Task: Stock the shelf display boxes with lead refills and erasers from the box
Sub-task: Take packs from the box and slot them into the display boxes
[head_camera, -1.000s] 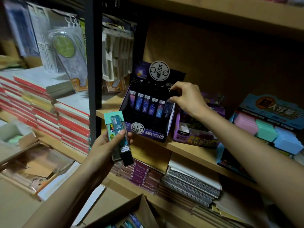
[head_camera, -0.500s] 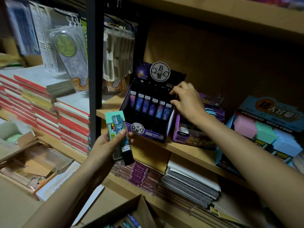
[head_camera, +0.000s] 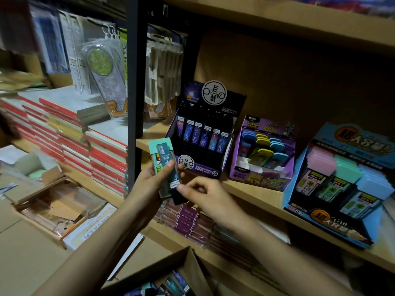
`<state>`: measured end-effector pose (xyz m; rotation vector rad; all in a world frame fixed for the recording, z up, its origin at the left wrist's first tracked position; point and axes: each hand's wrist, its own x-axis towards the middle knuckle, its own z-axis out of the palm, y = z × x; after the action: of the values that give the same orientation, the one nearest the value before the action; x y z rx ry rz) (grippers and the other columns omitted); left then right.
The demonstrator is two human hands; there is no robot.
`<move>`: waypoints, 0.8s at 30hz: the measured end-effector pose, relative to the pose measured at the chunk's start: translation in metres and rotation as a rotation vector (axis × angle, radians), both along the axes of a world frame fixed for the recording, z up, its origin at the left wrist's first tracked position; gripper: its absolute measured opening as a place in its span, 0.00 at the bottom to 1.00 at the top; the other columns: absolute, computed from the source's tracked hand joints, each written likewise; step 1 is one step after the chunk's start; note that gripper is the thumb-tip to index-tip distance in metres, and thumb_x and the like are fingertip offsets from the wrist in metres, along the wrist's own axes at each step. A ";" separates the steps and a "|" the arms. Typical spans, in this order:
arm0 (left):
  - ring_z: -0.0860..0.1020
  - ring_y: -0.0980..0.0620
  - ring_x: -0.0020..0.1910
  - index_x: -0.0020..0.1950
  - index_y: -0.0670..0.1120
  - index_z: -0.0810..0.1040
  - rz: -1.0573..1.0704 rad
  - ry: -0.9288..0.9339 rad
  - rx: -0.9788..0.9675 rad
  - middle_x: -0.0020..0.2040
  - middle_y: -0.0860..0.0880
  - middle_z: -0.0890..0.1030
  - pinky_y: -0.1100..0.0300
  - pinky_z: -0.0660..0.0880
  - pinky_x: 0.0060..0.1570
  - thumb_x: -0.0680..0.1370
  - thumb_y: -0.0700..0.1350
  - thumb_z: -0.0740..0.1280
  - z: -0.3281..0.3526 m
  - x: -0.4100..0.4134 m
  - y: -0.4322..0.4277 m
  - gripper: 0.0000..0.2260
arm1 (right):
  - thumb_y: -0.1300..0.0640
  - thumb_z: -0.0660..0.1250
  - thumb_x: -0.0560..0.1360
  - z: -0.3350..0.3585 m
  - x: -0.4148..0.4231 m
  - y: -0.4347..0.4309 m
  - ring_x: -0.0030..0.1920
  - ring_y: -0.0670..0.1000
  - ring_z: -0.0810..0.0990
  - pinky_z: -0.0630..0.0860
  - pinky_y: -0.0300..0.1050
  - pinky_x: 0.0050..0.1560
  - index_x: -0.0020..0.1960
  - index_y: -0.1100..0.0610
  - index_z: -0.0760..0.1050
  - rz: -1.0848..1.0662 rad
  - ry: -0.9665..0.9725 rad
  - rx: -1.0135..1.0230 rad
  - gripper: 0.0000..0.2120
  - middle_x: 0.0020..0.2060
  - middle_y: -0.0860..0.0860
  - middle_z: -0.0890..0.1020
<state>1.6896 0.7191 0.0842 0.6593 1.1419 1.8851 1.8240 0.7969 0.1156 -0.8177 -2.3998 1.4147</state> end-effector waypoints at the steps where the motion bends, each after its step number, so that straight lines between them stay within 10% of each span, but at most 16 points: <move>1: 0.83 0.51 0.47 0.62 0.44 0.74 0.005 0.002 0.001 0.50 0.47 0.83 0.60 0.80 0.38 0.75 0.48 0.64 0.000 -0.001 -0.002 0.17 | 0.49 0.67 0.75 -0.003 -0.001 -0.004 0.41 0.44 0.82 0.76 0.36 0.40 0.45 0.51 0.76 -0.023 0.020 -0.091 0.06 0.41 0.50 0.83; 13: 0.84 0.49 0.42 0.55 0.51 0.77 0.126 -0.105 -0.055 0.43 0.48 0.86 0.52 0.80 0.42 0.77 0.58 0.61 0.000 -0.021 -0.031 0.15 | 0.64 0.63 0.77 0.028 -0.004 0.018 0.42 0.47 0.79 0.75 0.32 0.35 0.51 0.55 0.75 -0.204 0.269 -0.139 0.06 0.46 0.52 0.79; 22: 0.84 0.53 0.41 0.61 0.48 0.74 0.231 -0.005 -0.052 0.44 0.50 0.85 0.60 0.80 0.33 0.79 0.47 0.60 -0.016 -0.047 -0.058 0.12 | 0.62 0.71 0.72 0.091 -0.069 0.100 0.46 0.52 0.80 0.78 0.43 0.46 0.48 0.55 0.74 -0.361 0.378 0.439 0.08 0.43 0.52 0.79; 24: 0.84 0.53 0.41 0.61 0.48 0.75 0.240 -0.004 -0.042 0.45 0.49 0.85 0.60 0.79 0.33 0.79 0.47 0.61 -0.016 -0.050 -0.058 0.12 | 0.61 0.72 0.72 0.089 -0.088 0.105 0.45 0.49 0.77 0.72 0.32 0.45 0.49 0.57 0.76 -0.328 0.346 0.603 0.08 0.44 0.51 0.79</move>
<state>1.6392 0.6608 0.0678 0.5129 1.3026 2.0542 1.7355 0.9021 0.2050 -0.6906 -2.1127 0.5927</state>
